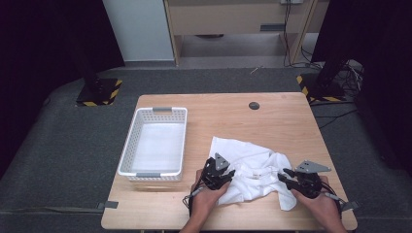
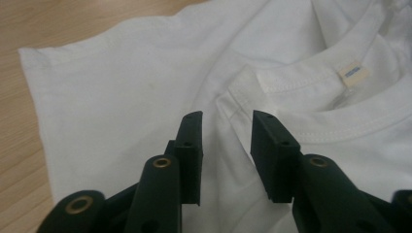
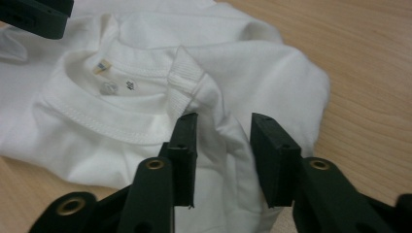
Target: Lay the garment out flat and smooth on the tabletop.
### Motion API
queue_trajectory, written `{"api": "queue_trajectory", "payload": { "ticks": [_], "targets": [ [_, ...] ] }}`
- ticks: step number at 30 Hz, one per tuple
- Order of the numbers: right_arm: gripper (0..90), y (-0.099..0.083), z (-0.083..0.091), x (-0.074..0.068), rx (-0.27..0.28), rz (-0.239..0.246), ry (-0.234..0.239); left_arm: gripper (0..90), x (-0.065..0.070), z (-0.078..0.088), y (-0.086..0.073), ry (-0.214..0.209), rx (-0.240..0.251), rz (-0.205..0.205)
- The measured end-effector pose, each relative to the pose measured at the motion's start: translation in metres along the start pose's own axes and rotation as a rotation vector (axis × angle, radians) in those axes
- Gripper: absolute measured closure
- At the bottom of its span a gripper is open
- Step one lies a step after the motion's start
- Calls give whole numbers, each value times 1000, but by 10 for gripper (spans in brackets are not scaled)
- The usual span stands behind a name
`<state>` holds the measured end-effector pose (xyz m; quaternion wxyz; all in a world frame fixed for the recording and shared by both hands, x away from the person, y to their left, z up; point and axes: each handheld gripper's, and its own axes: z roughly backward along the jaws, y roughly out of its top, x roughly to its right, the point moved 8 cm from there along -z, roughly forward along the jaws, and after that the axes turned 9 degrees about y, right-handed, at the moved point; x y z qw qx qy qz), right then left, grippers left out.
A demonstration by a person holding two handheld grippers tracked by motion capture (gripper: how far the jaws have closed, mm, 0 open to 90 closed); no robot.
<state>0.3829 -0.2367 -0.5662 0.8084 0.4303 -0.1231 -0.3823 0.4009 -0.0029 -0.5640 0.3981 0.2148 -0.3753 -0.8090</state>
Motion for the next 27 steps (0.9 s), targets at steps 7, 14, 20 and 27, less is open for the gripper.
{"api": "queue_trajectory", "payload": {
  "ticks": [7, 14, 20, 27],
  "targets": [
    [450, 4, 19, -8, -3, -5, -18, 552, 6, 33, 6, 11, 20, -39],
    [387, -8, 47, -3, -26, -62, -58, 476, 23, 57, -1, 10, 25, -54],
    [398, -34, 56, -9, -46, -134, -54, 423, 46, 66, -12, -2, 19, -78],
    [423, -47, 52, -28, -154, -117, -36, 458, 57, 62, -24, 25, -8, -124]
  ]
}}
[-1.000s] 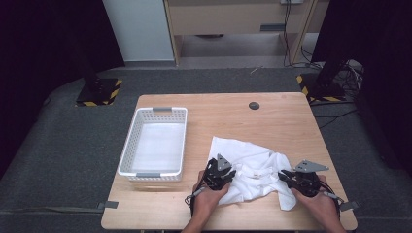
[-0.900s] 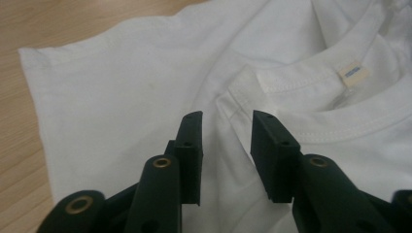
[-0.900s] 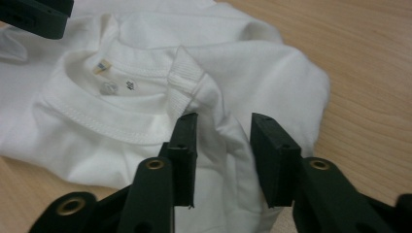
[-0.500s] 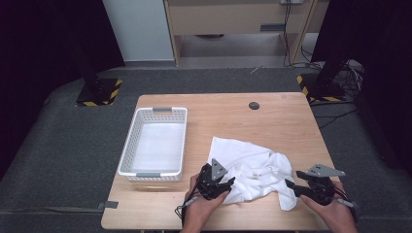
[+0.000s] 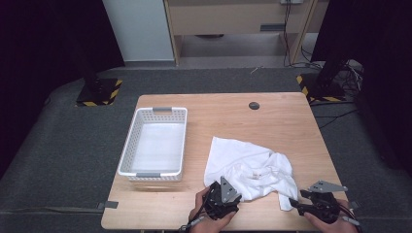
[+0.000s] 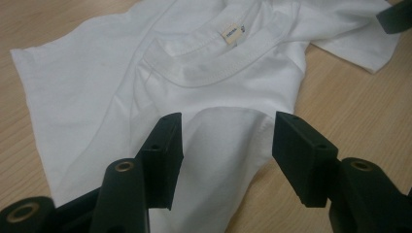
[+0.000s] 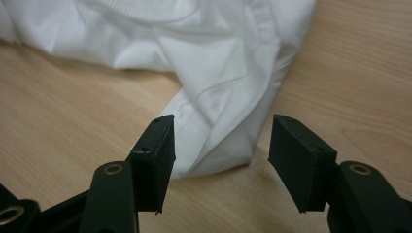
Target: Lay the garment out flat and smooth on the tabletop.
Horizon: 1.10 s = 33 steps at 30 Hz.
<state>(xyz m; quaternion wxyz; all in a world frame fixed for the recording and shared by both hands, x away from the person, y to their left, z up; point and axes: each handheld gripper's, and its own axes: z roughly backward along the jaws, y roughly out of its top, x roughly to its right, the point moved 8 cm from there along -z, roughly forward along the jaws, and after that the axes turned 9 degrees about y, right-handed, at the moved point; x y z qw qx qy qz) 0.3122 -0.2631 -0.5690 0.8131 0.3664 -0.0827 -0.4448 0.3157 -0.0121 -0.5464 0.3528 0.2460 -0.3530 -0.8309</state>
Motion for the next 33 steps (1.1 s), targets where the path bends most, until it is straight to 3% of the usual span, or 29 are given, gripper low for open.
{"api": "queue_trajectory", "payload": {
  "ticks": [2, 5, 9, 13, 16, 20, 25, 28, 33],
  "targets": [
    [421, -6, -2, -4, -46, 16, -4, 469, 3, -4, -2, -10, -1, -4],
    [492, -12, -6, -5, -91, 57, -3, 515, 9, -12, -6, -13, -17, -53],
    [680, -11, -7, -8, -99, 85, 12, 644, 8, -18, -7, 3, -17, -63],
    [869, -10, -5, -6, -92, 79, 22, 825, 6, -17, -6, -8, -12, -58],
    [882, -7, 2, 0, -68, 56, 27, 883, 4, -11, -1, -13, 11, -39],
    [883, -2, 18, 12, -16, 11, 34, 887, -5, 4, 10, -16, 61, 10],
    [883, 0, 33, 39, 8, -18, 5, 891, -27, 23, 19, 7, 121, 68],
    [883, -6, 37, 53, -13, -27, -36, 892, -47, 22, 12, 35, 108, 112],
    [865, -12, 34, 64, -12, -61, -44, 892, -68, 10, -9, 69, 32, 148]
  ]
}}
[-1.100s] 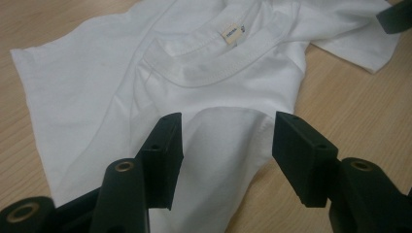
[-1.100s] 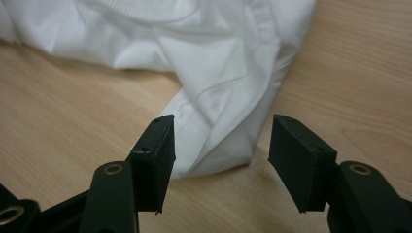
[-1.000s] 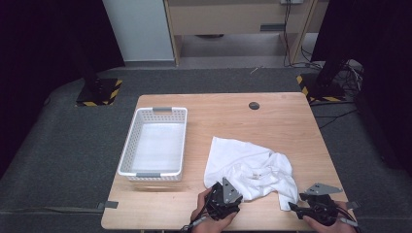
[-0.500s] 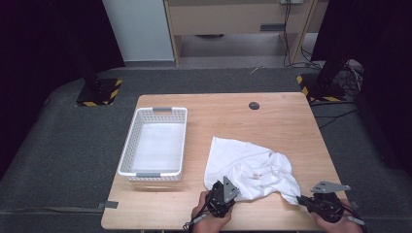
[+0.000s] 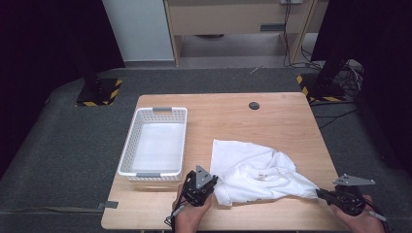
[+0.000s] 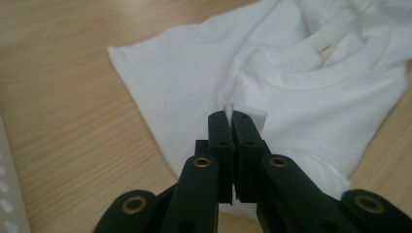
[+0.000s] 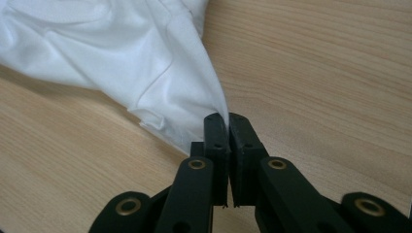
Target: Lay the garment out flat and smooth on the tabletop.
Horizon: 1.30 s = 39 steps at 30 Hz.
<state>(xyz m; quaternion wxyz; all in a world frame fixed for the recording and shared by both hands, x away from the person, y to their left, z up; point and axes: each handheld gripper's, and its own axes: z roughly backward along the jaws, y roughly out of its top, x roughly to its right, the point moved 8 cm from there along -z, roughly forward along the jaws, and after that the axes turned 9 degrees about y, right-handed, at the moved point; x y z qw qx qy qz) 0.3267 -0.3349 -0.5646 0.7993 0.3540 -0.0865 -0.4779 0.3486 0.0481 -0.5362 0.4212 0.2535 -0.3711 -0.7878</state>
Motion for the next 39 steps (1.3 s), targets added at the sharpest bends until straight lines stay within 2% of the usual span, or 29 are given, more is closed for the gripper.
{"api": "queue_trajectory", "payload": {
  "ticks": [2, 5, 10, 12, 14, 16, 17, 20, 23, 26, 27, 28, 29, 32, 34, 36, 39],
  "targets": [
    [808, -1, -2, 2, -1, -5, -15, 887, -6, -6, -8, 20, -35, -4],
    [794, -3, -3, 5, -3, 0, -26, 862, -13, -11, -16, 42, -71, 8],
    [822, -5, -1, 11, -1, -6, -34, 881, -14, -8, -16, 45, -71, -2],
    [822, -5, 0, 15, 9, -1, -49, 884, -14, -9, -16, 48, -75, -9],
    [805, -4, 2, 19, 20, -3, -68, 877, -15, -8, -17, 49, -77, 1],
    [783, -4, 4, 22, 28, -11, -74, 817, -16, -4, -14, 53, -64, 24],
    [767, -4, 5, 22, 35, -13, -75, 793, -15, -2, -11, 53, -51, 22],
    [709, 0, 7, 19, 61, -10, -69, 718, -9, 7, -1, 49, -14, 9],
    [632, 4, 6, 15, 77, 10, -63, 657, -2, 12, 6, 51, 14, -23],
    [551, 9, 6, 9, 101, 27, -45, 589, 3, 16, 14, 28, 47, -19],
    [551, 9, 6, 9, 101, 27, -45, 578, 3, 16, 14, 28, 47, -19],
    [504, 11, 6, 7, 113, 30, -39, 578, 5, 16, 15, 10, 55, -19],
    [421, 16, 4, 3, 139, 33, -15, 535, 7, 13, 16, -7, 59, -15],
    [361, 21, -1, -2, 142, 67, -2, 452, 10, 4, 16, -43, 50, -1],
    [315, 25, -6, -7, 140, 93, 14, 425, 12, -2, 16, -62, 47, -6],
    [318, 31, -10, -15, 146, 129, 35, 422, 16, -9, 17, -84, 43, -15],
    [427, 44, -18, -27, 162, 183, 75, 478, 19, -20, 19, -93, 38, -41]
  ]
}}
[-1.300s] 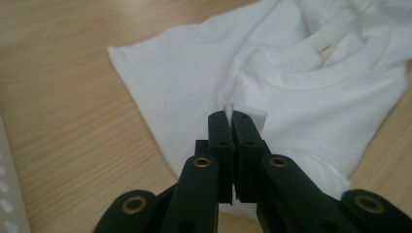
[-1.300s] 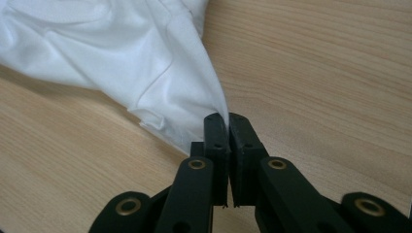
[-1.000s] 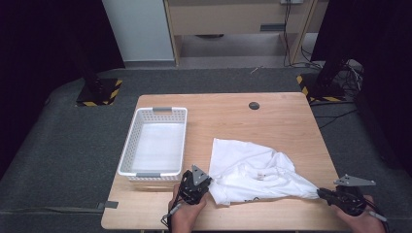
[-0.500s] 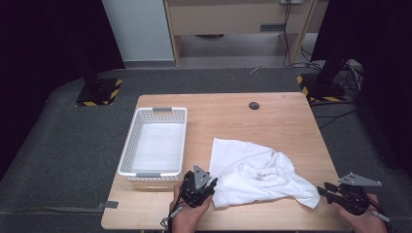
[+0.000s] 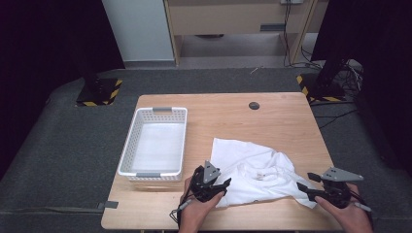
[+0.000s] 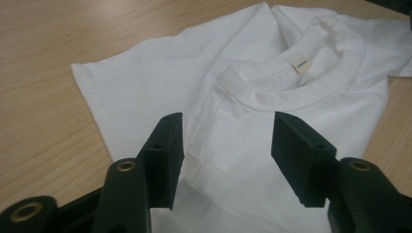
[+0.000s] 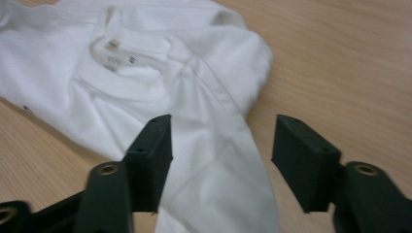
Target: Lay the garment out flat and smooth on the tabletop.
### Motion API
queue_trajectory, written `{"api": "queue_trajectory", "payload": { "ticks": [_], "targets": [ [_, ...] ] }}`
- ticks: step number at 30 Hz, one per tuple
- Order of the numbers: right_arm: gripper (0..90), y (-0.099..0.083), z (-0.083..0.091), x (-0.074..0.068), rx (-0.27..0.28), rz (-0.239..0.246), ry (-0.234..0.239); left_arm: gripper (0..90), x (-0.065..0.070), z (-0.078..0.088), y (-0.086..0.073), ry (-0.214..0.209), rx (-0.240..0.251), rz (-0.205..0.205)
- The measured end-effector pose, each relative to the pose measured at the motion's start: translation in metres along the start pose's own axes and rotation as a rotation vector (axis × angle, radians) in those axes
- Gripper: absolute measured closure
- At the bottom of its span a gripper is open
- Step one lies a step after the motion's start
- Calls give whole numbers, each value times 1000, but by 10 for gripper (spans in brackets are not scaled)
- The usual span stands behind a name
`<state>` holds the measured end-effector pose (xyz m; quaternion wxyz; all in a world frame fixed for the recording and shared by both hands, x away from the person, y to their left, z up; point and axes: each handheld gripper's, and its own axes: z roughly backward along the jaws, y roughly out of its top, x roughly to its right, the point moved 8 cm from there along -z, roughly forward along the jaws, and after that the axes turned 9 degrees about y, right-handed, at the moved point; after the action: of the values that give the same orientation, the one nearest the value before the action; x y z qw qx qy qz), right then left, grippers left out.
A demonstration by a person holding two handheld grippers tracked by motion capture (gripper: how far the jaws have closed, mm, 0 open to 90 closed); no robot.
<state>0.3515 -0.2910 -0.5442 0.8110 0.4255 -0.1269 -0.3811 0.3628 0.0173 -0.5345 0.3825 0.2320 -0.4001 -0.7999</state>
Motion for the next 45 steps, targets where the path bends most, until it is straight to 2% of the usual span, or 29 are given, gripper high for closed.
{"api": "queue_trajectory", "payload": {
  "ticks": [4, 6, 8, 11, 15, 16, 17, 19, 20, 22, 25, 31, 33, 34, 36, 38, 41, 45],
  "targets": [
    [608, 15, -17, -5, -2, 66, 41, 578, 3, -12, 5, -19, 5, -11],
    [631, 21, -25, -5, -2, 79, 59, 607, 4, -15, 6, -26, 2, -7],
    [628, 23, -30, -5, -4, 83, 68, 613, 7, -22, 8, -50, -7, 4],
    [548, 30, -43, -8, 4, 102, 86, 604, 12, -35, 9, -56, -26, -17],
    [438, 37, -52, -13, 10, 129, 111, 540, 18, -47, 11, -50, -41, -17],
    [381, 39, -54, -13, 20, 124, 121, 516, 19, -49, 11, -55, -40, -14],
    [381, 39, -54, -13, 20, 124, 121, 516, 21, -50, 10, -60, -43, -15],
    [306, 39, -58, -12, 22, 96, 137, 477, 25, -52, 4, -63, -58, -42],
    [291, 39, -59, -13, 14, 95, 146, 455, 25, -52, 1, -54, -62, -64],
    [295, 36, -61, -12, 1, 103, 150, 407, 23, -50, -6, -38, -67, -74],
    [441, 31, -62, -13, -14, 116, 167, 413, 16, -45, -15, -23, -80, -67],
    [719, 20, -68, -16, -85, 144, 158, 520, 4, -43, -25, -9, -106, -58],
    [767, 18, -68, -17, -93, 135, 164, 555, 1, -42, -25, -8, -103, -52],
    [782, 18, -66, -17, -88, 133, 165, 596, 1, -41, -26, -8, -103, -62],
    [785, 19, -65, -17, -81, 131, 168, 609, 0, -41, -27, -9, -105, -66],
    [790, 21, -61, -18, -53, 111, 186, 648, 0, -40, -28, -9, -105, -71],
    [792, 20, -59, -17, -39, 95, 209, 689, 1, -41, -29, -20, -106, -80],
    [791, 13, -61, -13, -72, 76, 202, 722, 2, -43, -31, -29, -115, -88]
  ]
}}
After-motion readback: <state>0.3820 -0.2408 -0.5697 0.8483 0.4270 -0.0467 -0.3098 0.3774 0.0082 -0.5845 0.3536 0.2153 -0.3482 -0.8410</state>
